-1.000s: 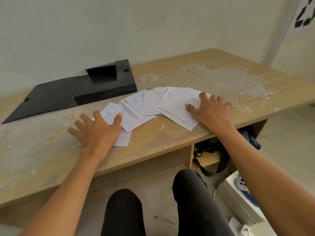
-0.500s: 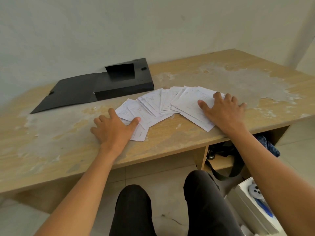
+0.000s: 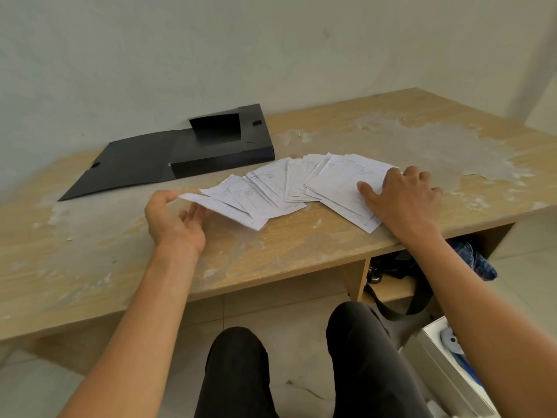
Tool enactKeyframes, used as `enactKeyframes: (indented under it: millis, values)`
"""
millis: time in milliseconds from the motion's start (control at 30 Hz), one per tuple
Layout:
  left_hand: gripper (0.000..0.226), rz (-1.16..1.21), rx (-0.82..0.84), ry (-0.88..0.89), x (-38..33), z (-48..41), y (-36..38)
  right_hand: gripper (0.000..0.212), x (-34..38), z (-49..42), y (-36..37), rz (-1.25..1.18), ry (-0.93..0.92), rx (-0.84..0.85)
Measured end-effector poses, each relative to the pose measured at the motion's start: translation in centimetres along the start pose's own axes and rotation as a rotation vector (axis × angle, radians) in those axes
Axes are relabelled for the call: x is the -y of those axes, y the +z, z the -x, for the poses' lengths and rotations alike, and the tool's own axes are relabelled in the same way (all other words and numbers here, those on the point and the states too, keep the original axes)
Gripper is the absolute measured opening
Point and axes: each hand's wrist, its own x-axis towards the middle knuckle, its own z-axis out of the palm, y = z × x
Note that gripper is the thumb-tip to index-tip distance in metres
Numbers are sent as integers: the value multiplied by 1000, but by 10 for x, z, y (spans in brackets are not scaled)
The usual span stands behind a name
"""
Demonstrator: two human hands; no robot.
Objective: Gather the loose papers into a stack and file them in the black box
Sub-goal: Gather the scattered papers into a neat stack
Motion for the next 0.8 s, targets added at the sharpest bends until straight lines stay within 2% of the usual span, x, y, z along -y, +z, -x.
enactKeyframes:
  millis: [67,100,167,267,400,633,800]
  values:
    - [45,127,4,-3,4,9,-1,66,0,1,-1,0,-7,3]
    - [41,99,14,4,7,13,-1,66,0,1,-2,2,-11,9]
    - [27,-106,66,-7,16,18,0,66,0,1,-2,12,-19,22]
    - [25,-394,96,-49,30,27,3,68,1,1,-2,33,-55,45]
    - [23,-486,9,-90,39,24,12,75,0,0,0,40,-70,69]
    - [34,-649,-42,46,43,15,27,73,9,-13,5,51,-104,218]
    - [37,-694,-32,59,42,9,33,75,10,-10,4,63,-10,216]
